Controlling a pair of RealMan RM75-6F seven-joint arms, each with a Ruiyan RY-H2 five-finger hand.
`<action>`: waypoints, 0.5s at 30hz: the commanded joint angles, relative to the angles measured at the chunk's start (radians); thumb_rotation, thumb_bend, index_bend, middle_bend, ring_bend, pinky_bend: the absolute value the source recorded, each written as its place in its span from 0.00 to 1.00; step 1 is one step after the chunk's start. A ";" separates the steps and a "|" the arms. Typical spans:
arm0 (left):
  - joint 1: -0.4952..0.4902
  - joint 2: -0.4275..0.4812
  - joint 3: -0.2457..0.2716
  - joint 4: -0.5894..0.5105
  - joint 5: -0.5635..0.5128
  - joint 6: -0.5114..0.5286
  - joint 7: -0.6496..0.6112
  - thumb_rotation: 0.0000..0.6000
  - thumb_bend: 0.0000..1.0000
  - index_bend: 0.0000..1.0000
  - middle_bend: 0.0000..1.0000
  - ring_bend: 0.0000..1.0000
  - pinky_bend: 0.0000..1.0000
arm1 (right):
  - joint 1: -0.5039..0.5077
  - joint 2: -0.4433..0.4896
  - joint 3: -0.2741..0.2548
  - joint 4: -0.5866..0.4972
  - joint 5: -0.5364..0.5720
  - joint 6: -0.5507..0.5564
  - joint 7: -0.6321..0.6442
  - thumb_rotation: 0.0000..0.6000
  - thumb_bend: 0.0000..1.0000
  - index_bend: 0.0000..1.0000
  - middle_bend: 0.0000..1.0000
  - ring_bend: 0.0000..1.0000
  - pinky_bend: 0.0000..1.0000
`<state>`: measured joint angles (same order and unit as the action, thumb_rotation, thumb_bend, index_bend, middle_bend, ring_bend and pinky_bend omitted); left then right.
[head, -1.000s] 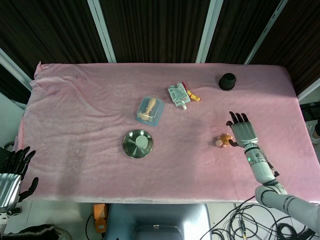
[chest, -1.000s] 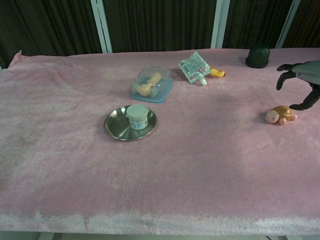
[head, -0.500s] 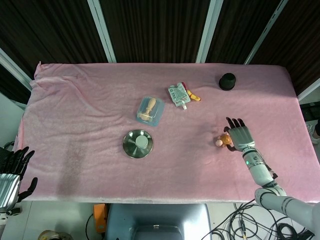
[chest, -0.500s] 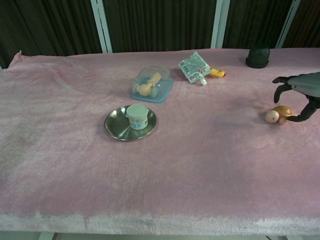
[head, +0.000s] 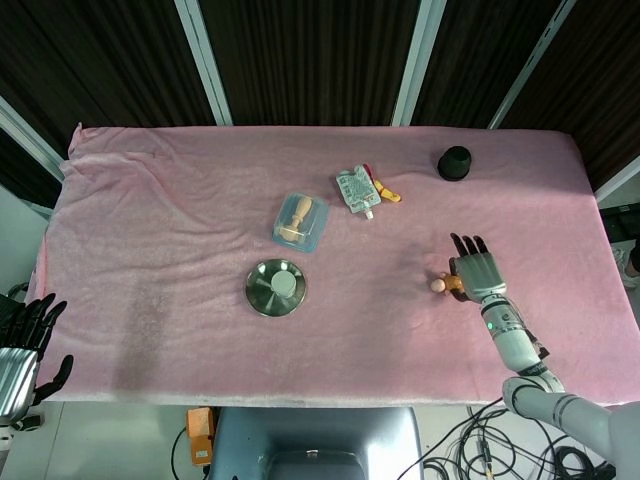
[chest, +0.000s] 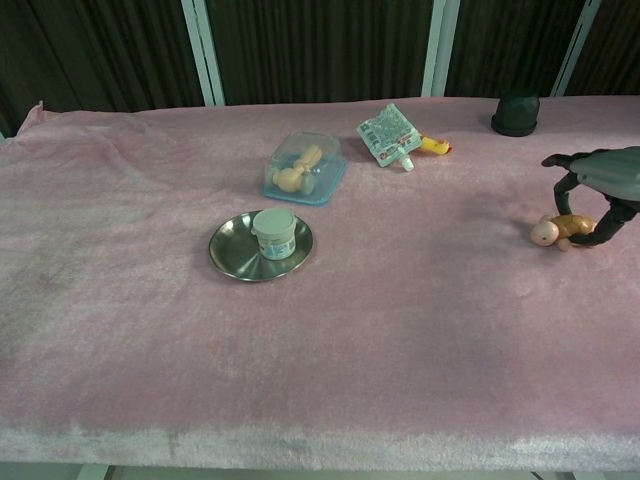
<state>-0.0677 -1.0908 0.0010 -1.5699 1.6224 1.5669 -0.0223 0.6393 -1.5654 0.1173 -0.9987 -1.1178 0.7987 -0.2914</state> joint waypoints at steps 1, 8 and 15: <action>0.001 0.000 0.000 0.000 0.000 0.001 -0.001 1.00 0.43 0.00 0.00 0.00 0.00 | 0.001 -0.005 0.002 0.001 0.006 0.001 -0.015 1.00 0.61 0.95 0.15 0.00 0.00; 0.003 0.000 0.001 0.002 0.001 0.004 -0.003 1.00 0.47 0.00 0.00 0.00 0.00 | -0.004 0.013 0.006 -0.027 0.004 -0.004 0.001 1.00 0.63 0.54 0.12 0.00 0.00; 0.004 0.001 -0.001 0.000 -0.005 0.003 0.000 1.00 0.47 0.00 0.00 0.00 0.00 | -0.034 0.076 0.016 -0.142 -0.022 0.041 0.071 1.00 0.34 0.00 0.01 0.00 0.00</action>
<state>-0.0638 -1.0897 -0.0002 -1.5698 1.6181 1.5705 -0.0227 0.6187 -1.5122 0.1318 -1.1025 -1.1275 0.8188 -0.2386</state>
